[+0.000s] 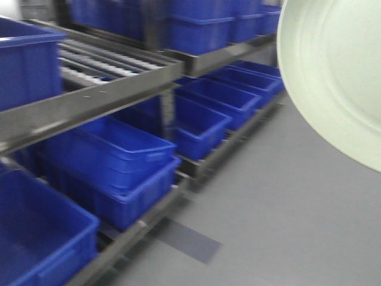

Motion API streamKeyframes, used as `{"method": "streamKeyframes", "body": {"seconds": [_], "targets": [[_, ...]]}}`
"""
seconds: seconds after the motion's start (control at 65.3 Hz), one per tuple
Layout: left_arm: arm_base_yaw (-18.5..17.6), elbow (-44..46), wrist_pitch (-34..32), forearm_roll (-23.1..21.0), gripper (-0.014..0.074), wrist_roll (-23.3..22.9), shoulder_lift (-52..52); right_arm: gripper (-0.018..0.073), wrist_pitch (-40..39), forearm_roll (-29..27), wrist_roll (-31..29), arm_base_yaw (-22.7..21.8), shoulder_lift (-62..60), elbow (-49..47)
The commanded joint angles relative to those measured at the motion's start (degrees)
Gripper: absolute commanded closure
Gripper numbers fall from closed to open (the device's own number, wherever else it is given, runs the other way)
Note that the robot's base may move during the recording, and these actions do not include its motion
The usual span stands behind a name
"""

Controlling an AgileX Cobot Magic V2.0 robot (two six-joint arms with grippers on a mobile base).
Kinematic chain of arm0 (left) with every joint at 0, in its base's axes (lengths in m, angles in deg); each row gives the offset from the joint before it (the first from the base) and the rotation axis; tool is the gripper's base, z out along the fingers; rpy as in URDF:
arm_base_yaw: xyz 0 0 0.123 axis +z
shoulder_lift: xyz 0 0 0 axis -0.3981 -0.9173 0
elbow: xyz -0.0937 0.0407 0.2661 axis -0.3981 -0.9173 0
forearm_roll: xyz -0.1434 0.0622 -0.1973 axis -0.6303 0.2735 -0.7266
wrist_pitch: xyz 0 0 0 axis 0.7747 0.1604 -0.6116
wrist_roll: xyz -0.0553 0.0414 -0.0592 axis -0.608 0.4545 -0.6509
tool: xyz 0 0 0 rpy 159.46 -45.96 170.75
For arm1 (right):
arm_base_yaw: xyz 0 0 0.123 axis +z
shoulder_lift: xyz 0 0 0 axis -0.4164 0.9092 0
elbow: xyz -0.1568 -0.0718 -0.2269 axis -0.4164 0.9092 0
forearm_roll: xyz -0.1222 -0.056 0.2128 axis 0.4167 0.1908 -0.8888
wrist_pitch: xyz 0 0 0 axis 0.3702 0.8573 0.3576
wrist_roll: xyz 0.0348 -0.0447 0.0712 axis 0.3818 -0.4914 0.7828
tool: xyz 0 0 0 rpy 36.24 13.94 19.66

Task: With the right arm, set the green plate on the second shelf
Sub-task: 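Drive the base across the floor carrying the plate in the right gripper, then move the held plate over the blue bin on the shelf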

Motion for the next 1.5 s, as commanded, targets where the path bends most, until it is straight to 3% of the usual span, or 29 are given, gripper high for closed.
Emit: {"method": "streamKeyframes", "body": {"seconds": [0.0, 0.996, 1.21, 1.486], "targets": [[-0.01, -2.27, -4.68, 0.00, 0.0466, -0.09, 0.92, 0.0502, -6.69, -0.47, 0.21, -0.30, 0.50, -1.88], [-0.01, -2.27, -4.68, 0.00, 0.0466, -0.09, 0.92, 0.0502, -6.64, -0.47, 0.21, -0.23, 0.50, -1.88], [0.02, -2.27, -4.68, 0.00, 0.0466, -0.09, 0.92, 0.0502, -6.72, -0.47, 0.21, 8.70, 6.81, -1.88], [0.02, -2.27, -4.68, 0.00, 0.0466, -0.09, 0.92, 0.0502, -6.38, -0.47, 0.21, 10.21, 7.05, -1.88]]}}
